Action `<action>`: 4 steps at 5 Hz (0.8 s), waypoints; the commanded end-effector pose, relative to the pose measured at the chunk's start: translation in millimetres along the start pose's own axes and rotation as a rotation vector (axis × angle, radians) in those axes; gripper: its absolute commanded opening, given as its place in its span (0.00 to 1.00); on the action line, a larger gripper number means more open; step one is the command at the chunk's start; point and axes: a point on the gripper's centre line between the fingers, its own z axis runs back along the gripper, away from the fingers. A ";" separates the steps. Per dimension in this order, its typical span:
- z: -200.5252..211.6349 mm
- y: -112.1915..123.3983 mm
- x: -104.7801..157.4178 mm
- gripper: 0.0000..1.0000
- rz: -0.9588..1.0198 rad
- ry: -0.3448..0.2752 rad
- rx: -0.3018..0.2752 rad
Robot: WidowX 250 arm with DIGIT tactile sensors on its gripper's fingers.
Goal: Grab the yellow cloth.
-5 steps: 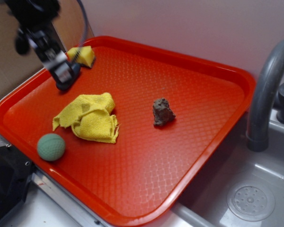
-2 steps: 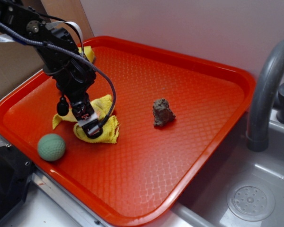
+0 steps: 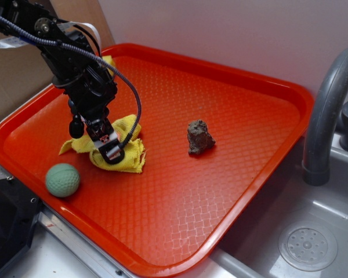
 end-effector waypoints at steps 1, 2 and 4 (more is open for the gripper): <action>17.3 12.1 6.3 0.00 0.025 -0.017 0.058; 37.5 20.0 5.2 0.00 0.054 -0.055 0.078; 52.9 23.9 2.4 0.00 0.080 -0.085 0.093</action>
